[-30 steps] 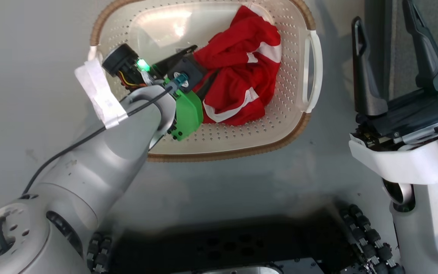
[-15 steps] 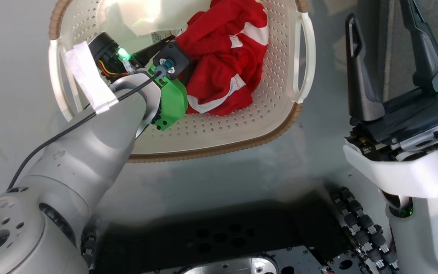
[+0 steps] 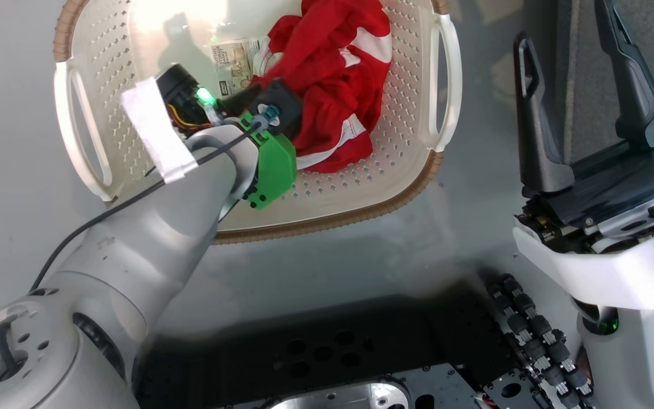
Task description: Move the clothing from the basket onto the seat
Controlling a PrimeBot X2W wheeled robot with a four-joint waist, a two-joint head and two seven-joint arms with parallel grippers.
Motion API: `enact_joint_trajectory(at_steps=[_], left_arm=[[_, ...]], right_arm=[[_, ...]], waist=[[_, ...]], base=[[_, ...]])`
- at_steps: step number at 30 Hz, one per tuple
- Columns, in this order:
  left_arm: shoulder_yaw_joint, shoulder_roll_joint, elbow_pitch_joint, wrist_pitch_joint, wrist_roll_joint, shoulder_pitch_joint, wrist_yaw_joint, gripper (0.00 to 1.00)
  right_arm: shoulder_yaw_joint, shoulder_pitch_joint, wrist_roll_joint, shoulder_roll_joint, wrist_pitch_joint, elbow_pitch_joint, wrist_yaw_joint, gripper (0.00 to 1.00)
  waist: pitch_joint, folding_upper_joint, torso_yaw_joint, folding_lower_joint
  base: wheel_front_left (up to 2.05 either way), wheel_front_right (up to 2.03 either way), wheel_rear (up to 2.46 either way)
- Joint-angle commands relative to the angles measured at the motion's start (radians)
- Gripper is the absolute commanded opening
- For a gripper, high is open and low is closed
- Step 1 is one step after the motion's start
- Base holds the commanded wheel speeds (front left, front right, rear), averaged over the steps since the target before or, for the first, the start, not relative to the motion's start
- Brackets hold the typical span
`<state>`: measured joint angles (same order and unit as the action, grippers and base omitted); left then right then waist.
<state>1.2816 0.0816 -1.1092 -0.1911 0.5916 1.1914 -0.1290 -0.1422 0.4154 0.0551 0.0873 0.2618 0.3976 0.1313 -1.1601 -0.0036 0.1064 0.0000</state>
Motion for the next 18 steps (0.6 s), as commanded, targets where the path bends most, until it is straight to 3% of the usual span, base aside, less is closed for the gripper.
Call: enact_joint_trajectory(at_steps=[1, 12, 18], left_arm=[[0.000, -0.001, 0.006, -0.005, -0.019, -0.016, -0.003, 0.00], [-0.001, -0.020, 0.023, -0.069, 0.042, -0.015, -0.003, 0.00], [-0.045, -0.025, 0.113, -0.074, 0.011, -0.087, 0.001, 0.00]], right_arm=[[0.003, -0.012, 0.005, 0.004, 0.005, 0.005, -0.001, 1.00], [0.021, 0.047, 0.011, 0.007, 0.005, 0.025, -0.001, 1.00], [0.029, 0.046, 0.015, 0.008, 0.005, -0.003, -0.001, 1.00]], waist=[[0.000, 0.0036, 0.001, 0.0000], [0.016, 0.0036, -0.055, 0.0000], [0.135, 0.0036, -0.100, 0.0000]], base=[[0.00, 0.00, 0.00], [0.00, 0.00, 0.00], [0.00, 0.00, 0.00]])
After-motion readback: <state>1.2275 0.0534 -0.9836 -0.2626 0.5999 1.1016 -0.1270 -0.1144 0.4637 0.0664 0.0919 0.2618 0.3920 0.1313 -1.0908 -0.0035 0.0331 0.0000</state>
